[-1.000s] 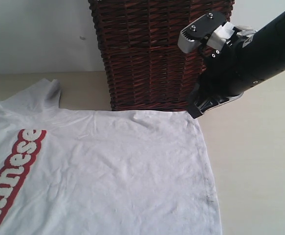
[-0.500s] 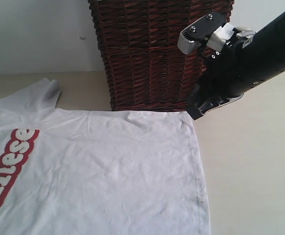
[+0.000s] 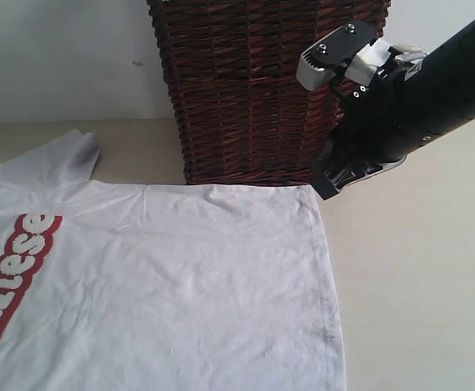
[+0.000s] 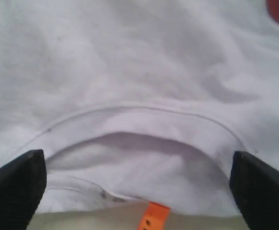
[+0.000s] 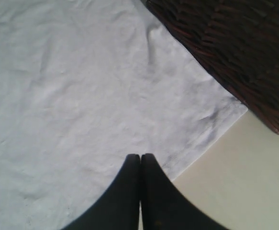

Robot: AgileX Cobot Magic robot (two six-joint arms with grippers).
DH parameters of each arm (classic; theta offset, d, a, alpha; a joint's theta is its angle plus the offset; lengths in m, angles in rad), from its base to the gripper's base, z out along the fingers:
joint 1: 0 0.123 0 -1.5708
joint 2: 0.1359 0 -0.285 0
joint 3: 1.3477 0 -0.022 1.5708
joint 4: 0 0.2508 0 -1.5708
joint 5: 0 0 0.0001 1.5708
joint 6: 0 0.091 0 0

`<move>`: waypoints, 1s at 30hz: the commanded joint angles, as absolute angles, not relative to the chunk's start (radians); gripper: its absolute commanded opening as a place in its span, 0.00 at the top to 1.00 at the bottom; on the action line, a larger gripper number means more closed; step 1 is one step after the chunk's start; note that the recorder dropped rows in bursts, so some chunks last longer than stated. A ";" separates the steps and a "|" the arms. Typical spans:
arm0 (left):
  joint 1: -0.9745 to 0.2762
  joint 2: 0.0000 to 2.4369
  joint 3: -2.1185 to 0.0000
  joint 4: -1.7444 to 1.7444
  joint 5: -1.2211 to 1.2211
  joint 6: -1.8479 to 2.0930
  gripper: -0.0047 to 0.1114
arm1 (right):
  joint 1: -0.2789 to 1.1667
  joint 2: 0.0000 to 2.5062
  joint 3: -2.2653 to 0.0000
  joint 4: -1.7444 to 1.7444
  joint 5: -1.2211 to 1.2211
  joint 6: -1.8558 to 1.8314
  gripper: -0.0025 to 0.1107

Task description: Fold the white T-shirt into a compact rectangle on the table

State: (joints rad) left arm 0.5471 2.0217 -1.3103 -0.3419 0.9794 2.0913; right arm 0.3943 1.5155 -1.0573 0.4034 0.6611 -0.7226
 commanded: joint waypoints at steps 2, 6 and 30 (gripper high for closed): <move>0.569 2.058 -1.329 -0.152 1.099 2.031 0.06 | 0.395 1.515 -1.054 0.411 0.660 -0.731 0.98; 0.594 2.110 -1.329 -0.145 1.104 2.031 0.06 | 0.395 1.515 -1.054 0.411 0.660 -0.731 0.98; 0.593 2.063 -1.329 -0.176 0.902 2.098 0.06 | 0.395 1.515 -1.054 0.414 0.660 -0.731 0.98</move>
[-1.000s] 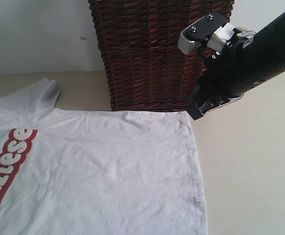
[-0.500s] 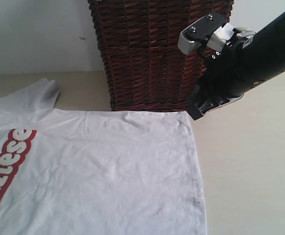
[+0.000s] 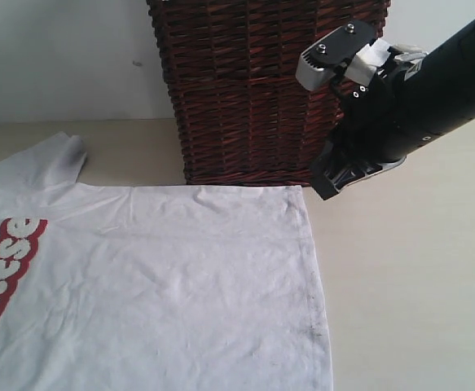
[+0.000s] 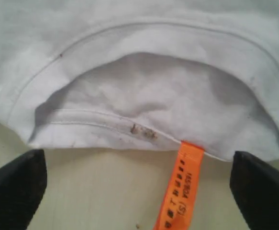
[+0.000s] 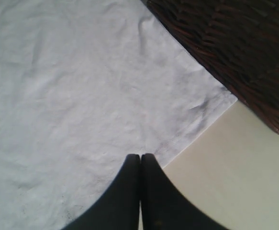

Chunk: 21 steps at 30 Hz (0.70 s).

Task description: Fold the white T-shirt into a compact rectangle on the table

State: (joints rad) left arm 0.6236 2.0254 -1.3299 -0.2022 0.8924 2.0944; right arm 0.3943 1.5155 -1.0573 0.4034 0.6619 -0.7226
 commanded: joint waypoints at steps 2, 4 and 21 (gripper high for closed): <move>0.582 2.075 -1.329 -0.163 0.925 2.098 0.06 | 0.395 1.515 -1.054 0.414 0.660 -0.731 0.98; 0.577 2.079 -1.329 -0.142 0.945 2.098 0.06 | 0.395 1.515 -1.054 0.414 0.660 -0.731 0.98; 0.577 2.149 -1.329 -0.074 0.930 2.098 0.06 | 0.395 1.515 -1.054 0.414 0.658 -0.731 0.98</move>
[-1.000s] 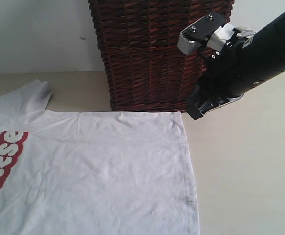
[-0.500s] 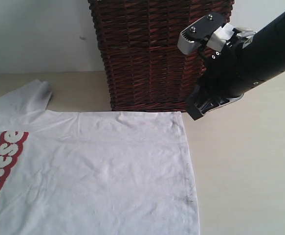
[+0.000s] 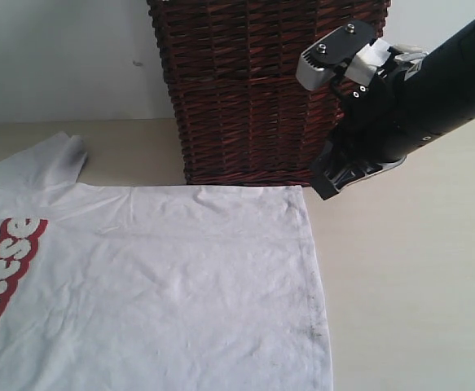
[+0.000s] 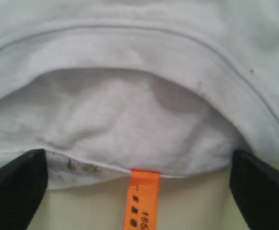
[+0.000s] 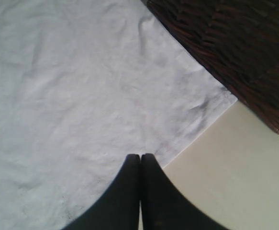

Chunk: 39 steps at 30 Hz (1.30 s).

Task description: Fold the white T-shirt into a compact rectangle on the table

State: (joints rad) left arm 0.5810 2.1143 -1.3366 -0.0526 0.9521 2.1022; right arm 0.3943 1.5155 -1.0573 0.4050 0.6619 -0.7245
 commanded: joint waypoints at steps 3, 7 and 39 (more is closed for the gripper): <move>0.577 2.138 -1.329 -0.109 0.930 2.098 0.06 | 0.395 1.515 -1.054 0.414 0.658 -0.731 0.98; 0.577 2.140 -1.329 -0.156 0.929 2.098 0.06 | 0.395 1.515 -1.054 0.414 0.658 -0.731 0.98; 0.577 2.157 -1.329 -0.139 0.943 2.091 0.06 | 0.395 1.517 -1.054 0.465 0.933 -1.058 0.32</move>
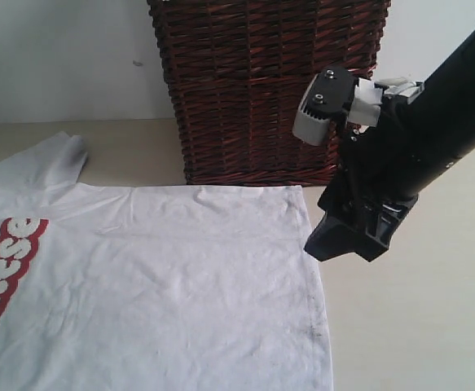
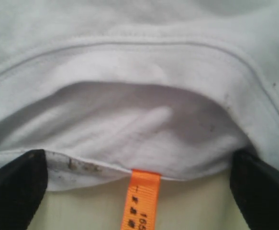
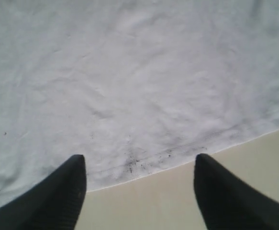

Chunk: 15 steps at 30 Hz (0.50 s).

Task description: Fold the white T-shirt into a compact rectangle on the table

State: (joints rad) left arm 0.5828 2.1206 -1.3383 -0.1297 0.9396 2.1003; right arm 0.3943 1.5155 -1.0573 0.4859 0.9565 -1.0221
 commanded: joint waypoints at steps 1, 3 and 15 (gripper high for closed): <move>0.577 2.157 -1.329 -0.139 0.943 2.091 0.06 | 0.395 1.525 -1.054 0.448 0.930 -1.066 0.32; 0.579 2.157 -1.329 -0.139 0.943 2.091 0.06 | 0.395 1.550 -1.054 0.410 0.945 -1.071 0.32; 0.579 2.157 -1.329 -0.145 0.943 2.091 0.06 | 0.402 1.791 -1.054 0.412 0.937 -1.265 0.34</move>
State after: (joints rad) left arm 0.5828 2.1206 -1.3383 -0.1313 0.9396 2.1003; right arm 0.3943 1.7652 -1.0556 0.4142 0.9399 -1.2421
